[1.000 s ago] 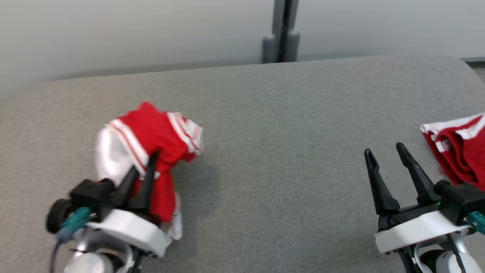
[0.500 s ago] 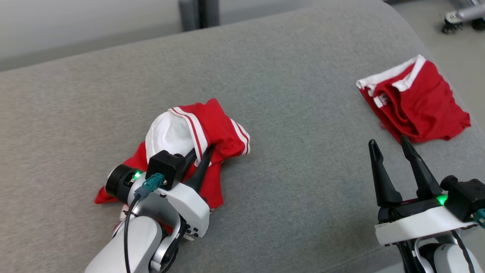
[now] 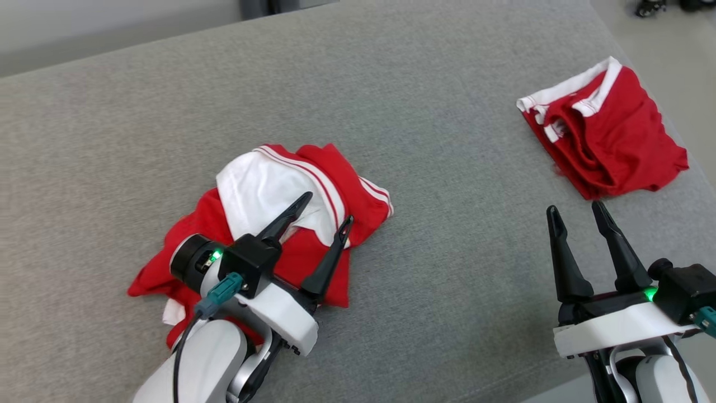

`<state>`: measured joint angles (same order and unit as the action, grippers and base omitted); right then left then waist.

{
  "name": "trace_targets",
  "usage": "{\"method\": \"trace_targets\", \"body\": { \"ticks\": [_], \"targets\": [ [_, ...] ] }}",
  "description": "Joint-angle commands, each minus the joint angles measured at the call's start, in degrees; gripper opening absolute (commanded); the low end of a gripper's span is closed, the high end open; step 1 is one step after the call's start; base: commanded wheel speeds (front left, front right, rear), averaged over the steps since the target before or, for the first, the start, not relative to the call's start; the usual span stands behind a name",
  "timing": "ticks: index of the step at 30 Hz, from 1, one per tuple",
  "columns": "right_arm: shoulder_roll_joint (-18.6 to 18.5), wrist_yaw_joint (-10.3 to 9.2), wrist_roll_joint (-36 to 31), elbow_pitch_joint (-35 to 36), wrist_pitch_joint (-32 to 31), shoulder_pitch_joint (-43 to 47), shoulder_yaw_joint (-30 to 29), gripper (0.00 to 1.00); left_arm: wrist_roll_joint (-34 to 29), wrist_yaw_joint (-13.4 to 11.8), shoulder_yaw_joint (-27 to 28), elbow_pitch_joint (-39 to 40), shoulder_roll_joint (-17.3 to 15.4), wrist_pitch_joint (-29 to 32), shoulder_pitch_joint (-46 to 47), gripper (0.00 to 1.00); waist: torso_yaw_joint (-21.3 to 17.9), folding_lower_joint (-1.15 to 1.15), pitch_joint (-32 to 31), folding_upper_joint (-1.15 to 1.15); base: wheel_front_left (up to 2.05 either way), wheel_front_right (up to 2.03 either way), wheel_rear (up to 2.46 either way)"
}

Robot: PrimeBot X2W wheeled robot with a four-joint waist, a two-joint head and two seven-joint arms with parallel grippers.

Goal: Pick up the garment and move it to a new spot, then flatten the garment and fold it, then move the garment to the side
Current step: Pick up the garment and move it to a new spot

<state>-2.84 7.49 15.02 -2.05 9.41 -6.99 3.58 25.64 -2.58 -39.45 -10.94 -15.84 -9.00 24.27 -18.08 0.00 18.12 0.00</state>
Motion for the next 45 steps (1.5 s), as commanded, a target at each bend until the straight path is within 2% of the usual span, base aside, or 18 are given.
{"method": "trace_targets", "body": {
  "ticks": [1,6,11,21,26,33,45],
  "targets": [
    [-0.20,0.00,-0.47,-0.07,-0.21,-0.40,-0.48,1.00,0.10,-0.51,0.65,1.19,-0.45,-0.94,-0.76,1.00,2.01,0.00,-1.55,0.00,0.00,0.00,0.00],
    [-0.17,0.00,-1.68,0.22,-1.18,0.26,-1.33,1.00,1.72,-3.25,4.49,5.51,-0.62,-3.73,-2.61,1.00,6.41,0.00,-3.91,0.00,0.00,0.00,0.00],
    [-0.19,0.00,-2.92,1.01,-2.47,0.72,-1.46,1.00,3.60,-5.45,10.09,7.06,-2.51,-5.18,-4.34,1.00,10.44,0.00,-5.90,0.00,0.00,0.00,0.00],
    [-0.20,0.00,-5.36,3.05,-5.35,2.42,-2.16,1.00,6.99,-5.22,22.52,10.19,-6.88,-6.12,-12.50,1.00,15.34,0.00,-10.17,0.00,0.00,0.00,0.00],
    [-0.21,0.00,-5.81,3.79,-6.51,3.51,-2.61,1.00,6.45,-5.61,27.62,13.20,-7.66,-6.15,-18.27,1.00,16.72,0.00,-11.90,0.00,0.00,0.00,0.00],
    [-0.20,0.00,-6.25,4.47,-7.79,5.57,-3.31,1.00,5.12,-5.86,29.35,15.54,-7.75,-6.16,-24.32,1.00,17.84,0.00,-14.44,0.00,0.00,0.00,0.00],
    [-0.20,0.00,-6.29,6.34,-9.92,9.69,-4.58,1.00,3.24,-6.82,27.30,16.00,-8.41,-5.03,-29.69,1.00,18.82,0.00,-18.21,0.00,0.00,0.00,0.00]
  ]
}}
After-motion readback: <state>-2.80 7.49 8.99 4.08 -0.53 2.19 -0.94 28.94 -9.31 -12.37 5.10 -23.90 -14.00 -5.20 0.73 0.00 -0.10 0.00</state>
